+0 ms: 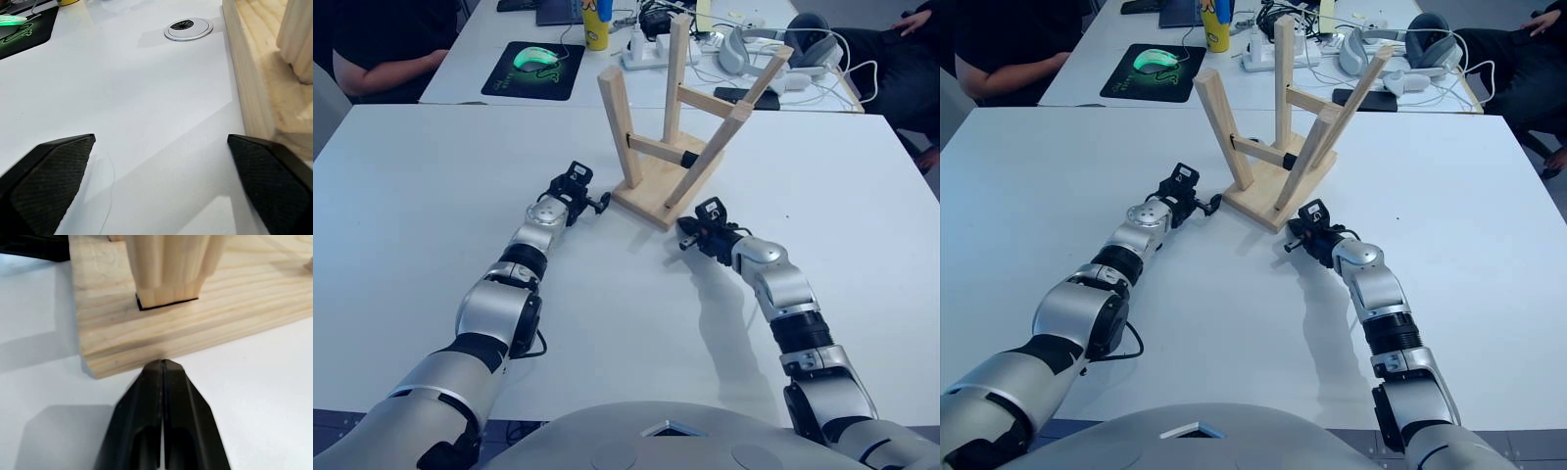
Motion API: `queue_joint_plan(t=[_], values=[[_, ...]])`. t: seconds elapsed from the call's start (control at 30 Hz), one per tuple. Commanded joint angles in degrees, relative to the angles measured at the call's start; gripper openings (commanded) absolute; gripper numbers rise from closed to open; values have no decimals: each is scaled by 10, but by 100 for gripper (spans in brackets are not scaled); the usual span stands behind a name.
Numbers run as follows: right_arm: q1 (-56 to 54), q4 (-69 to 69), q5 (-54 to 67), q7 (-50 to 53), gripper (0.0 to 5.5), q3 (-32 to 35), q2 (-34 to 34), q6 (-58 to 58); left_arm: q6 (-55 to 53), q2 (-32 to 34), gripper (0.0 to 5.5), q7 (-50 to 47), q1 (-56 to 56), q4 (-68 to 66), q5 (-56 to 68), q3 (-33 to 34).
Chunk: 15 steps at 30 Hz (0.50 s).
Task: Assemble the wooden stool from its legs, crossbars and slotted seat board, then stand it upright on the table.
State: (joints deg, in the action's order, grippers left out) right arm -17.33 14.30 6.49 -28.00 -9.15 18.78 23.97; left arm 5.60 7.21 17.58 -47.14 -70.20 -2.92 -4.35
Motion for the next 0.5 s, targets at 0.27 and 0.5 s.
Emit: queue_joint_plan(t=[0.27, 0.5], values=[[15, 19, -22, -84, 1, -45, 26, 4, 21, -20, 500, 138, 12, 32, 4, -10], [57, -58, 15, -165, 1, -34, 82, 2, -46, 5, 500, 250, 89, 194, 37, -20]])
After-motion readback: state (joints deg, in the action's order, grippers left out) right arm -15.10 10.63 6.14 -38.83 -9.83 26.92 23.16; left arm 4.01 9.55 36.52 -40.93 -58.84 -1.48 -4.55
